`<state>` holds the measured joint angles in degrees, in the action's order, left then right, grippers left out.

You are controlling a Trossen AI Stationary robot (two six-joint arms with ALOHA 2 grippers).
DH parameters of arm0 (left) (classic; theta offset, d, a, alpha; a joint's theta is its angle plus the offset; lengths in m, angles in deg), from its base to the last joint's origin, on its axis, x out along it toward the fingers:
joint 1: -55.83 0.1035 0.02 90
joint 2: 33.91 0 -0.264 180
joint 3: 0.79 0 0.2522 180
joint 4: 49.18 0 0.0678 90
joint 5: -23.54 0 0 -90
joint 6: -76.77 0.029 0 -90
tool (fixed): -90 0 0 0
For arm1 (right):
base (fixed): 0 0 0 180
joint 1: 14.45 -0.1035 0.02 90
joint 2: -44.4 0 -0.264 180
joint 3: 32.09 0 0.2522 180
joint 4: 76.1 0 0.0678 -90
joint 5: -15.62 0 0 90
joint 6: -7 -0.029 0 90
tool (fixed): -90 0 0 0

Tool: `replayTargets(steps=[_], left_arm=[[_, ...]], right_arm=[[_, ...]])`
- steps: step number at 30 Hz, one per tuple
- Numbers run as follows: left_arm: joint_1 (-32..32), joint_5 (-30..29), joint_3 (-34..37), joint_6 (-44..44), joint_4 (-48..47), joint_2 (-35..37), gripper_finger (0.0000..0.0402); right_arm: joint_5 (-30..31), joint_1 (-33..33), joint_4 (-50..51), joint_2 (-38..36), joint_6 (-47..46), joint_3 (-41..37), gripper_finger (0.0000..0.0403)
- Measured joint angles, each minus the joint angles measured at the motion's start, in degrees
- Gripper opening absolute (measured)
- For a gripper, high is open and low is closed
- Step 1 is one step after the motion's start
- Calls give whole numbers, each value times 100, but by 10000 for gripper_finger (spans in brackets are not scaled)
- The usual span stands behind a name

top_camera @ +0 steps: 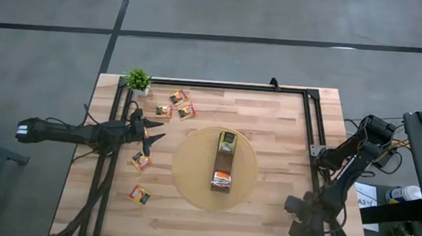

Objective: Pick & Place Tea
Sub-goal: Put the yellow tea bag into the top section of the wooden organizer

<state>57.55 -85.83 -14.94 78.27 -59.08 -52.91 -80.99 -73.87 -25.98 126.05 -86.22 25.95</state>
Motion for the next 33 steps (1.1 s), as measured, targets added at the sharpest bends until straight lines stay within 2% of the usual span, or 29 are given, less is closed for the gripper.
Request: replayTargets(steps=[6, 14, 20, 23, 27, 29, 33], left_arm=[[1, 0, 0, 1, 0, 0, 202], [1, 0, -2, 2, 0, 0, 202], [2, 0, -2, 2, 0, -1, 202], [0, 0, 0, 2, 0, -2, 202], [2, 0, 0, 2, 0, -2, 202], [0, 0, 0, 1, 0, -2, 202], [0, 0, -1, 1, 0, -1, 202]], right_arm=[[11, 2, -22, 0, 16, -298, 220], [37, 2, -106, -6, -161, -673, 216], [-27, 11, -123, 341, -241, -817, 203], [60, 9, -52, 422, -336, -811, 164], [401, -4, 266, 396, -784, -734, 69], [871, -1, 588, 413, -716, -591, 29], [2093, 79, 1211, 497, -402, -243, 17]])
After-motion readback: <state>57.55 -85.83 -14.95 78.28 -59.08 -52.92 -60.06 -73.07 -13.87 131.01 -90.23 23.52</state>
